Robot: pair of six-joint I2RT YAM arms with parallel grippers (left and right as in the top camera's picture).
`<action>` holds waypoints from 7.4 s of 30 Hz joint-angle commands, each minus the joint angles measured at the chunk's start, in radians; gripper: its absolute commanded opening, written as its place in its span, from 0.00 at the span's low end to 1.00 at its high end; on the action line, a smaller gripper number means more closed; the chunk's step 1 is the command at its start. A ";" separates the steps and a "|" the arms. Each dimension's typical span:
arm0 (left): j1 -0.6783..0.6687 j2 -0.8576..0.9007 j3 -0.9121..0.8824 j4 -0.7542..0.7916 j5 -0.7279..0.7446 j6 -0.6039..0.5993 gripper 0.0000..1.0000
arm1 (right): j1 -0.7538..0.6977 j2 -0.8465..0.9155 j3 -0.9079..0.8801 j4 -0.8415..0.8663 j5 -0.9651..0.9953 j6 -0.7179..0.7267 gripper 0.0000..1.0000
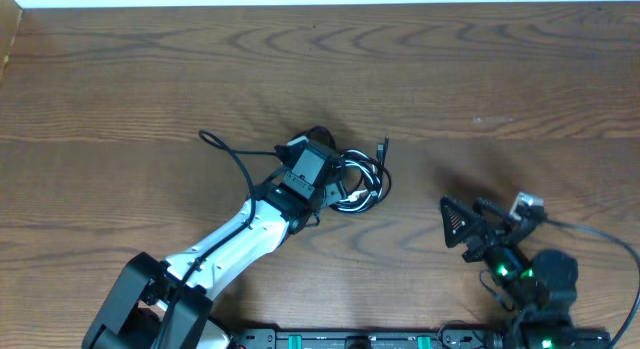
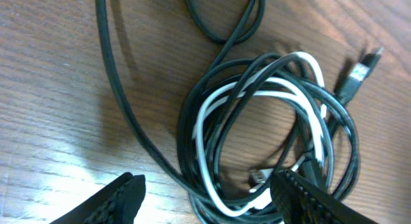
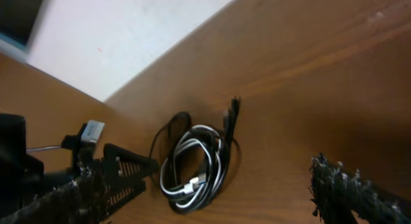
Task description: Untangle cables
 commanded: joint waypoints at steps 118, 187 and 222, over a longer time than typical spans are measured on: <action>0.190 -0.124 0.004 0.116 -0.135 -0.003 0.24 | 0.347 0.893 0.380 0.024 0.332 -0.118 0.02; 0.359 -0.138 0.003 0.012 0.768 0.503 0.90 | 0.431 1.077 0.509 0.451 -0.494 -0.204 0.01; 0.145 -0.138 0.003 0.072 0.436 0.347 0.90 | 0.365 1.077 0.509 0.513 -0.139 0.471 0.01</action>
